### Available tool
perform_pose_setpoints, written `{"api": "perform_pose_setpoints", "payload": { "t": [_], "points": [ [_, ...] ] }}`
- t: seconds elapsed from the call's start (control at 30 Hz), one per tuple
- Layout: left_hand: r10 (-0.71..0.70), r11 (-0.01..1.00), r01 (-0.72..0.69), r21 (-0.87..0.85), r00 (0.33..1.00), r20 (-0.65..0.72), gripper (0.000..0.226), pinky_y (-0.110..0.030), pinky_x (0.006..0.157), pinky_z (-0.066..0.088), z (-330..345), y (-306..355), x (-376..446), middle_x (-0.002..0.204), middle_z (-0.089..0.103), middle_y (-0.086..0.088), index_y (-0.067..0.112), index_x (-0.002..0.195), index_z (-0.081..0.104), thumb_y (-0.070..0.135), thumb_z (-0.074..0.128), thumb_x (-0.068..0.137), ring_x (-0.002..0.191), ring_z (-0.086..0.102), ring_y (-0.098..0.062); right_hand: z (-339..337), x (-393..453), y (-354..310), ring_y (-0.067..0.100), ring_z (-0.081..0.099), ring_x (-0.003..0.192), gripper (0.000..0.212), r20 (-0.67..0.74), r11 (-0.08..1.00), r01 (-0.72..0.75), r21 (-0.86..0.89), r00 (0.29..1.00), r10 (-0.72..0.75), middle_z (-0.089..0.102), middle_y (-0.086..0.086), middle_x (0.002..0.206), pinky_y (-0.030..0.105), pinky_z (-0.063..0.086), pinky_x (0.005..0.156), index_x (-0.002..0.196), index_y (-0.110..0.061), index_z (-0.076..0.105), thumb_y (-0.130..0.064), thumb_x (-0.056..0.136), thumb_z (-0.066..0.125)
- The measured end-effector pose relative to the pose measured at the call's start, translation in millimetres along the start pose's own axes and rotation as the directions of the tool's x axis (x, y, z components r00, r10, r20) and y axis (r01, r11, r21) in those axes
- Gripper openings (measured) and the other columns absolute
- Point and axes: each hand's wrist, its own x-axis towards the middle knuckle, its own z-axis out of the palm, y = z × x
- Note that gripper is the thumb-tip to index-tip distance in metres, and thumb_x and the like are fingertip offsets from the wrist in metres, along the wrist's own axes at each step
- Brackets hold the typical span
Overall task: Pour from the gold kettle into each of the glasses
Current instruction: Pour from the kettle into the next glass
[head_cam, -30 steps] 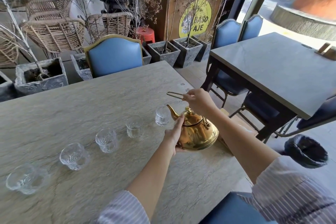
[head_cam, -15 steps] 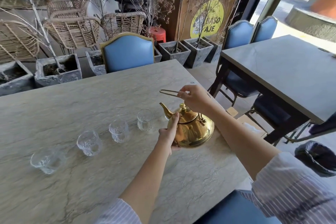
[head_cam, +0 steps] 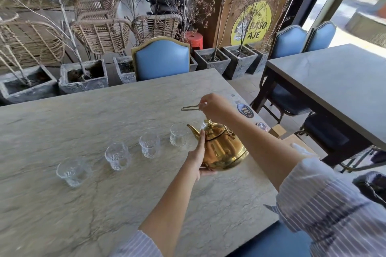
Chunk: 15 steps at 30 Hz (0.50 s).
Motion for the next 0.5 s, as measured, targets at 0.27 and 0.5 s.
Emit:
{"api": "perform_pose_setpoints", "payload": {
  "t": [0.27,0.5],
  "points": [
    [0.012,1.000,-0.014,0.028,0.996,0.086,0.100,-0.045,0.068,0.065,3,6,-11,0.126,0.065,-0.016,0.016,0.135,0.056,0.091,0.041,0.070,0.100,0.065,-0.031,-7,10,-11,0.033,0.068,0.081,0.028,0.002,0.998,-0.057,-0.019,0.998,0.057,0.072,0.019,0.091,0.039,0.058,0.070,0.098,0.001,0.071,-0.004,0.087,0.046],
    [0.034,0.999,-0.037,0.024,0.990,0.137,0.097,-0.045,0.072,0.064,7,6,-18,0.124,0.065,-0.017,0.014,0.136,0.056,0.088,0.040,0.074,0.088,0.067,-0.026,-18,8,-16,0.027,0.062,0.062,0.027,0.033,0.995,-0.094,0.014,0.995,0.094,0.073,0.021,0.088,0.036,0.058,0.061,0.097,0.004,0.070,-0.004,0.089,0.045]
  ]
}}
